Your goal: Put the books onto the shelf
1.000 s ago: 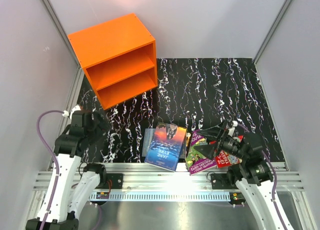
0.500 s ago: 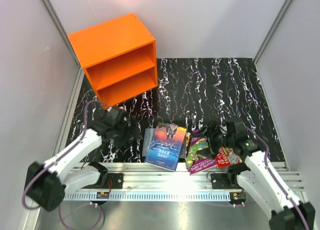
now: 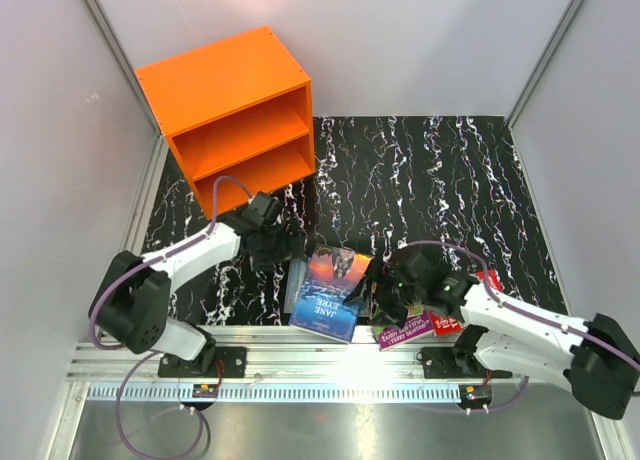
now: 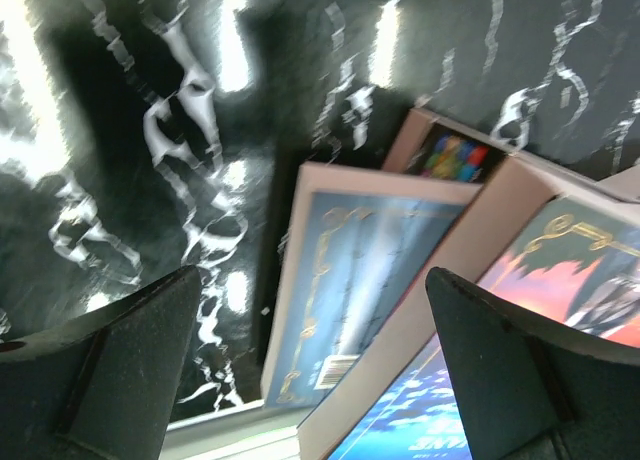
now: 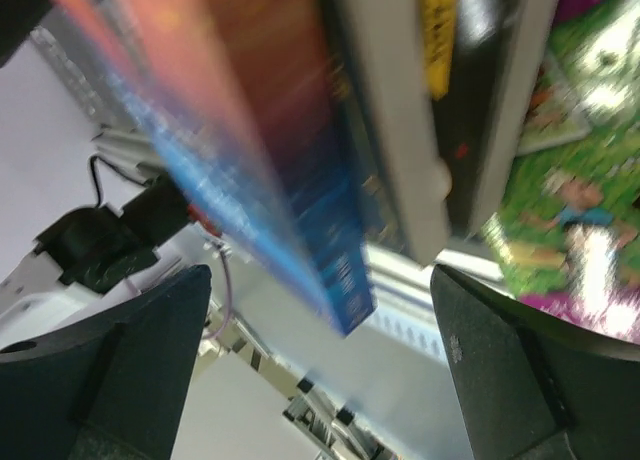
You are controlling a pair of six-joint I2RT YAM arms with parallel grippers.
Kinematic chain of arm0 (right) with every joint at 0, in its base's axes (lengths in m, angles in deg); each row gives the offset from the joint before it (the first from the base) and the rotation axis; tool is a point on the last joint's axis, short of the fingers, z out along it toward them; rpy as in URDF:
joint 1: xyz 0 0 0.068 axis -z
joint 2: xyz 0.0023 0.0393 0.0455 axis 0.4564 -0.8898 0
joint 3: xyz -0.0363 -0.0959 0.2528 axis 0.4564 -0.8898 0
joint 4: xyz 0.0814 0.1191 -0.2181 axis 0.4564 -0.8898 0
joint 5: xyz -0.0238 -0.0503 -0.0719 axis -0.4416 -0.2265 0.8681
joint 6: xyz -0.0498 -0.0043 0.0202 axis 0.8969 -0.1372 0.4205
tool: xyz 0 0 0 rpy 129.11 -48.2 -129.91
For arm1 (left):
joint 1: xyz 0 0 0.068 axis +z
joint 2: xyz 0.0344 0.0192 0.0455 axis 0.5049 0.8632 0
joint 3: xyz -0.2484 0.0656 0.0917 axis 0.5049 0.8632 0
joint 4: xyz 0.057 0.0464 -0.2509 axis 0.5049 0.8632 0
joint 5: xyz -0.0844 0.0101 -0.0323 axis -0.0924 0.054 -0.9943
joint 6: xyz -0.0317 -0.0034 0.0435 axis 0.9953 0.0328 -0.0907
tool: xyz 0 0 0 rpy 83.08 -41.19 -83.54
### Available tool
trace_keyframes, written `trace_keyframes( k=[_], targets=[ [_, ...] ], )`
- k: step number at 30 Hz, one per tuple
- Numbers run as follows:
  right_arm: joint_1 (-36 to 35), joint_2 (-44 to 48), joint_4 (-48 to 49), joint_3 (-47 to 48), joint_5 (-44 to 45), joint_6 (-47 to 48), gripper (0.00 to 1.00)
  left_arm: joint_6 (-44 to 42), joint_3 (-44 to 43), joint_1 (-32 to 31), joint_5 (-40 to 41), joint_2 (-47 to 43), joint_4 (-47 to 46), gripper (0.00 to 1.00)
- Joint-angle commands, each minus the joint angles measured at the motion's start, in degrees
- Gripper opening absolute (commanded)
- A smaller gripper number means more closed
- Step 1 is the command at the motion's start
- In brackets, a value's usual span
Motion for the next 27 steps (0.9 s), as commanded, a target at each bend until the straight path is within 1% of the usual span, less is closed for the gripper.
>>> trace_keyframes(
  k=[1, 2, 4, 5, 8, 12, 16, 18, 20, 22, 23, 24, 25, 26, 27],
  targets=[
    [-1.2, -2.9, 9.6, -4.8, 6.5, -2.1, 0.99, -2.4, -3.4, -0.7, -2.7, 1.7, -2.5, 0.99],
    [-1.3, -3.5, 13.5, -5.9, 6.6, -2.5, 0.98, -2.5, -3.6, -0.9, -2.8, 2.5, -2.4, 0.99],
    [-1.5, -5.0, 17.1, -9.0, 7.0, -4.6, 0.99, -2.7, -3.9, -1.6, -3.4, 3.2, -1.8, 0.99],
    [-1.7, -5.4, 20.5, -9.8, 7.1, -5.2, 0.98, -2.7, -3.7, -1.8, -3.6, 3.6, -1.8, 0.98],
    [-2.8, -6.6, 25.4, -11.3, 8.2, -6.5, 0.99, -2.0, -3.0, -3.3, -4.2, 4.2, -2.2, 0.97],
    [-5.3, -8.3, 28.8, -10.7, 9.7, -7.8, 0.97, -0.2, -2.8, -6.2, -3.7, 5.3, -2.4, 0.95],
    [-9.4, -10.8, 29.0, -6.5, 10.7, -8.2, 0.96, 3.4, -2.9, -8.7, -3.7, 5.6, -2.7, 0.94],
    [-11.8, -11.2, 26.9, -5.0, 11.3, -8.2, 0.96, 5.8, -2.5, -9.0, -3.7, 5.5, -3.4, 0.94],
    [-13.1, -10.2, 24.2, -3.9, 12.4, -8.3, 0.95, 6.8, -1.9, -9.2, -3.8, 5.5, -3.7, 0.94],
    [-14.1, -6.5, 20.0, -4.1, 14.1, -9.3, 0.93, 7.4, -1.6, -9.3, -3.7, 5.5, -3.5, 0.94],
    [-14.1, -4.9, 16.8, -4.5, 14.6, -9.8, 0.83, 7.5, -1.3, -9.5, -3.4, 5.5, -3.4, 0.94],
    [-14.3, -0.7, 15.3, -4.9, 15.4, -10.4, 0.78, 7.5, -1.2, -9.6, -3.0, 5.3, -2.7, 0.94],
    [-14.4, 1.8, 13.7, -6.1, 15.6, -11.6, 0.72, 7.6, -1.0, -9.7, -2.9, 5.1, -2.4, 0.94],
    [-14.7, 4.0, 10.8, -6.7, 17.0, -12.4, 0.63, 7.8, -0.5, -9.9, -2.7, 4.6, -2.4, 0.94],
    [-14.9, 6.7, 9.3, -7.3, 18.2, -13.0, 0.58, 8.5, 0.4, -10.1, -2.9, 4.2, -2.9, 0.94]
  ],
)
